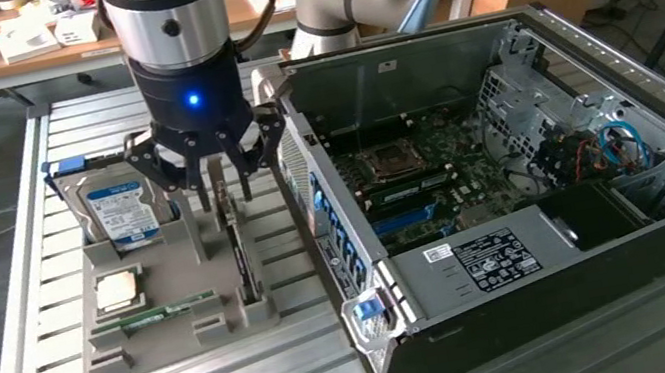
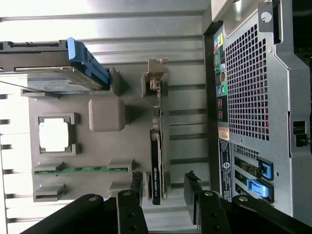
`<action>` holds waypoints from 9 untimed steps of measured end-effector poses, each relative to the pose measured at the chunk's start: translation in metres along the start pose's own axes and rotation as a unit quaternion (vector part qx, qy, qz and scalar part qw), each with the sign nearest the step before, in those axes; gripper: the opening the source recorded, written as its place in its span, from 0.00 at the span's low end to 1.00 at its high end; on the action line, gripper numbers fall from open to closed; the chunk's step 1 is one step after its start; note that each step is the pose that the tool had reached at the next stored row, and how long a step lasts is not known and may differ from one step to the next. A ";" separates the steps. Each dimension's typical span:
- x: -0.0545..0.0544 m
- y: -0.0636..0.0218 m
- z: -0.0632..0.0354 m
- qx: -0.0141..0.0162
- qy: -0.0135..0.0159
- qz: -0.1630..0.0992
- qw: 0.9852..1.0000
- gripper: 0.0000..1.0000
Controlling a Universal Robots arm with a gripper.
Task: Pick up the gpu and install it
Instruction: 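Pick up the gpu and move the gpu toward the slot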
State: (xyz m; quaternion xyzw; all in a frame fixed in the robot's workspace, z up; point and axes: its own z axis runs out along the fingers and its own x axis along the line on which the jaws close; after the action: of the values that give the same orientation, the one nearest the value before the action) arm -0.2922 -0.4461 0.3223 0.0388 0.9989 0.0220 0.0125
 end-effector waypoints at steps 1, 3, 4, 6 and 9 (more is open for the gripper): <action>0.000 0.0000 0.0003 0.000 0.000 0.000 1.000 0.47; 0.000 0.0000 0.0004 0.000 0.000 0.000 1.000 0.47; 0.000 0.0000 0.0006 0.000 0.000 0.000 1.000 0.47; 0.000 0.0000 0.0006 0.000 0.000 0.000 1.000 0.47; -0.001 0.0001 0.0008 0.000 0.000 0.000 1.000 0.47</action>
State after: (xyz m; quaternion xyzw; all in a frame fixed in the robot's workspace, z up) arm -0.2913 -0.4461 0.3216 0.0388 0.9989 0.0222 0.0127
